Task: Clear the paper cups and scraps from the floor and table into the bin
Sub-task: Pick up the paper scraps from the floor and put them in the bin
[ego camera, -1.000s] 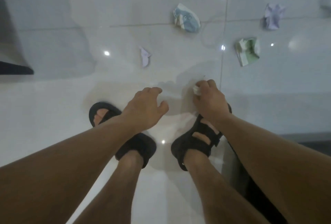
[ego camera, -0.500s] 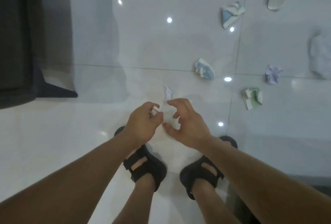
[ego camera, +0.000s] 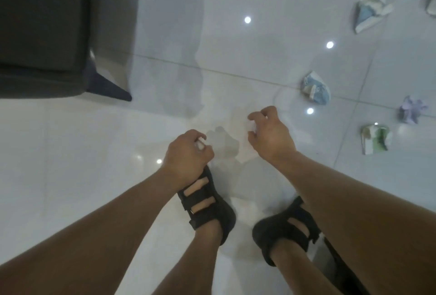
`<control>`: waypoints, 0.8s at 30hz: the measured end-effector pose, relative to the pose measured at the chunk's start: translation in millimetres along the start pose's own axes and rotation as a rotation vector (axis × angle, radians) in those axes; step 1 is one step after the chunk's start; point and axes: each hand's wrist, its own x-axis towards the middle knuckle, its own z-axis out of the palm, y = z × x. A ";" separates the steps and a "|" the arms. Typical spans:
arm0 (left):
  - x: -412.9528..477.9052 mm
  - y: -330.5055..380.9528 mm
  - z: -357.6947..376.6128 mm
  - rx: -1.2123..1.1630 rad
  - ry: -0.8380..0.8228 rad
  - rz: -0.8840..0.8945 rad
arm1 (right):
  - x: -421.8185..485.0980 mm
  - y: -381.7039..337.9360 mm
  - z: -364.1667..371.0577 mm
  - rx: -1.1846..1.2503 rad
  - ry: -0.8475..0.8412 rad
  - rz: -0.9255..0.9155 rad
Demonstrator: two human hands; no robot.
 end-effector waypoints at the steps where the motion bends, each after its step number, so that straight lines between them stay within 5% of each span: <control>1: -6.4 6.0 -6.6 -0.016 0.007 0.006 | -11.1 -6.4 -9.9 0.049 0.016 -0.005; 15: -257.5 97.1 -170.1 -0.097 0.149 0.038 | -224.8 -176.4 -255.4 0.066 0.012 -0.382; 24: -498.8 79.8 -218.5 -0.419 0.449 -0.048 | -400.5 -309.0 -340.8 -0.096 -0.011 -0.690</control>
